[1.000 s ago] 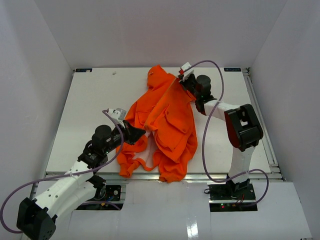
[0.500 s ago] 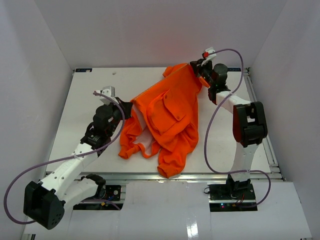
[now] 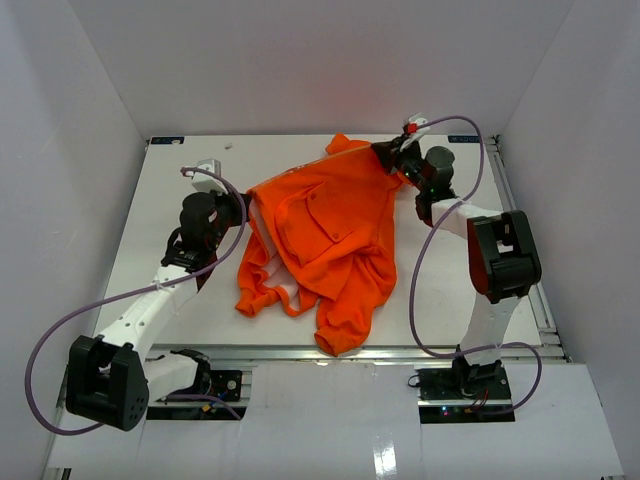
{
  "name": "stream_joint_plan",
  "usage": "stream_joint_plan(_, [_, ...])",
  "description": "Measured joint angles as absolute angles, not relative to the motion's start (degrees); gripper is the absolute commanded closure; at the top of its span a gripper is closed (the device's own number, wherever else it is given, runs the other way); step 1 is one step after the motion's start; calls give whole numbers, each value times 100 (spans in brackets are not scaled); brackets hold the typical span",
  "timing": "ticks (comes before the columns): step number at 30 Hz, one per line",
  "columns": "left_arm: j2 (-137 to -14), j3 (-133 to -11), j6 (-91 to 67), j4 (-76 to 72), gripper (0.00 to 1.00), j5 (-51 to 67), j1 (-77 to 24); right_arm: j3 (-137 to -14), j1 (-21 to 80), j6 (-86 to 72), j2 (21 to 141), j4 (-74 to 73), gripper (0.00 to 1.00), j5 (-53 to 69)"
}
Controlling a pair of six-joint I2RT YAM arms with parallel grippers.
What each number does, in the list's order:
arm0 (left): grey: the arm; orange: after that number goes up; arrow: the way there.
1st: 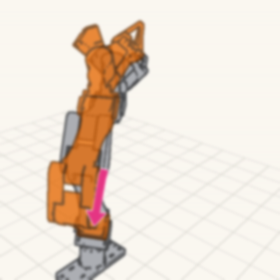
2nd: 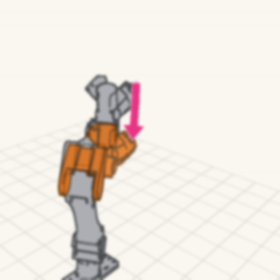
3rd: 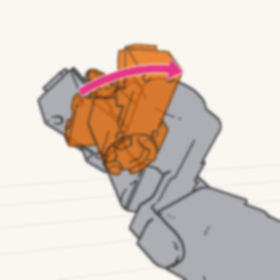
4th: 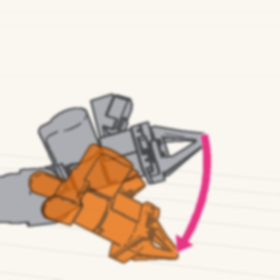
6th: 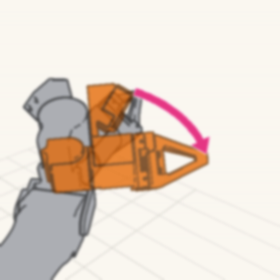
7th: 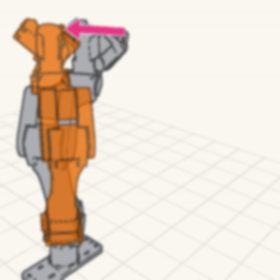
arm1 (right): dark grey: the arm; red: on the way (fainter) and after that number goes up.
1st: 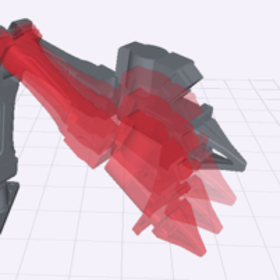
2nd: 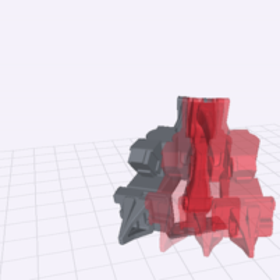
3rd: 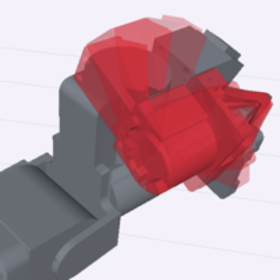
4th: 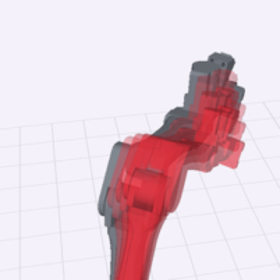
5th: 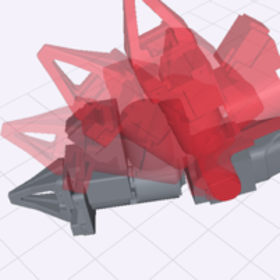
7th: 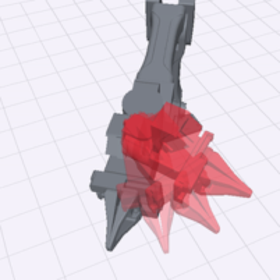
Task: Zip up the jacket
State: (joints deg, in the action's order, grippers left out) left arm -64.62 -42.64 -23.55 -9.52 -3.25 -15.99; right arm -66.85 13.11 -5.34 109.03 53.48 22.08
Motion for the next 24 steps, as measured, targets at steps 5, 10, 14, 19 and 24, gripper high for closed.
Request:
stream_joint_plan(5, [-6400,-4136,-2270,-947,43,-94,-1556,-6586,1826,-490,10891,5286,92,2351])
stream_joint_plan(10, [-6062,-4211,-2073,-552,16,561,-1542,-6285,1927,-585,10831,5059,92,2583])
stream_joint_plan(14, [-6149,-4836,-1864,-284,23,1197,-1551,-5886,1963,-589,10697,4845,92,2708])
stream_joint_plan(19, [-6771,-5583,-1214,-331,23,2122,-1770,-5179,1994,-649,10194,4776,92,2738])
stream_joint_plan(24, [-8187,-6309,-83,-218,22,2760,-2374,-4788,1994,-805,9594,4836,92,2885])
